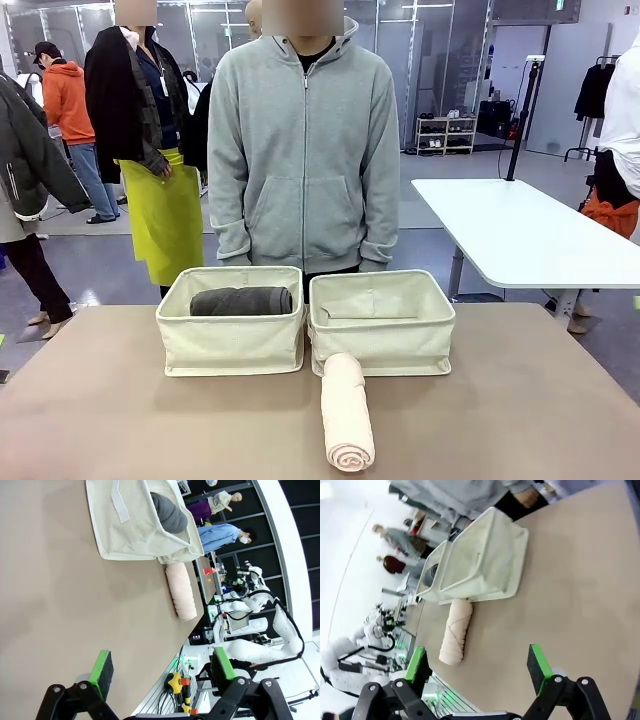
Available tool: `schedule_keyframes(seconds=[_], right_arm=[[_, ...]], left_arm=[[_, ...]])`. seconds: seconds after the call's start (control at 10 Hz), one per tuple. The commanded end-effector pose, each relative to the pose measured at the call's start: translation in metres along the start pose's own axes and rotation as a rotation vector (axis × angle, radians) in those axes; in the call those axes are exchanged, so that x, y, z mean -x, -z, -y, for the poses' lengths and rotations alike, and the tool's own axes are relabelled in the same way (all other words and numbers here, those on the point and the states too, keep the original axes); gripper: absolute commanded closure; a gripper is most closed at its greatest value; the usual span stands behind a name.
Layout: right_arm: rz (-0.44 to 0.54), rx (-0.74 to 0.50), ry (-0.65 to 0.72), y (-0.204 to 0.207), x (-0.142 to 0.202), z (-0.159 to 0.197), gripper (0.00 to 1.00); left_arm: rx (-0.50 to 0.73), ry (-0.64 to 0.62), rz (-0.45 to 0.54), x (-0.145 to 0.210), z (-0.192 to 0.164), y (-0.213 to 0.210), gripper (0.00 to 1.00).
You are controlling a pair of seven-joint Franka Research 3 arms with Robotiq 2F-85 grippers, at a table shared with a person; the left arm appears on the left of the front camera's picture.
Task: Divide the towels into two baskets.
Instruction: Pick up one hotel-folded towel from the bottom of the table and place it in the Fabric basket indicated by the person.
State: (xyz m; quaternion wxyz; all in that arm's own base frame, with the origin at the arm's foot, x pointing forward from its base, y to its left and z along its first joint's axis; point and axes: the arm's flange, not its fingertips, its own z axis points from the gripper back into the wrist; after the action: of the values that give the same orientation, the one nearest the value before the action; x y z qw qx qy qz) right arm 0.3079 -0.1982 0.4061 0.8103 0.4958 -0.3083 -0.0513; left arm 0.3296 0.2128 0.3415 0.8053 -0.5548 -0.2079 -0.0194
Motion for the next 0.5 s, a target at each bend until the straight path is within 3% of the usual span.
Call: schedule_keyframes(seconds=[0.0, 0.1, 0.2, 0.3, 0.4], right_arm=[[0.046, -0.004, 0.102, 0.01, 0.119, -0.028, 0.0], [0.057, 0.018, 0.1, 0.004, 0.125, -0.028, 0.0], [0.004, 0.026, 0.026, 0.011, 0.12, -0.03, 0.0], [0.044, 0.019, 0.077, -0.035, 0.013, 0.014, 0.0], [0.044, 0.019, 0.077, -0.035, 0.013, 0.014, 0.0]], left_arm=[[-0.005, -0.011, -0.008, 0.001, 0.005, -0.004, 0.0], [-0.005, -0.011, -0.008, 0.001, 0.005, -0.004, 0.0], [-0.005, -0.011, -0.008, 0.001, 0.005, -0.004, 0.0], [-0.005, -0.011, -0.008, 0.001, 0.005, -0.004, 0.0], [-0.005, -0.011, -0.008, 0.001, 0.005, -0.004, 0.0]])
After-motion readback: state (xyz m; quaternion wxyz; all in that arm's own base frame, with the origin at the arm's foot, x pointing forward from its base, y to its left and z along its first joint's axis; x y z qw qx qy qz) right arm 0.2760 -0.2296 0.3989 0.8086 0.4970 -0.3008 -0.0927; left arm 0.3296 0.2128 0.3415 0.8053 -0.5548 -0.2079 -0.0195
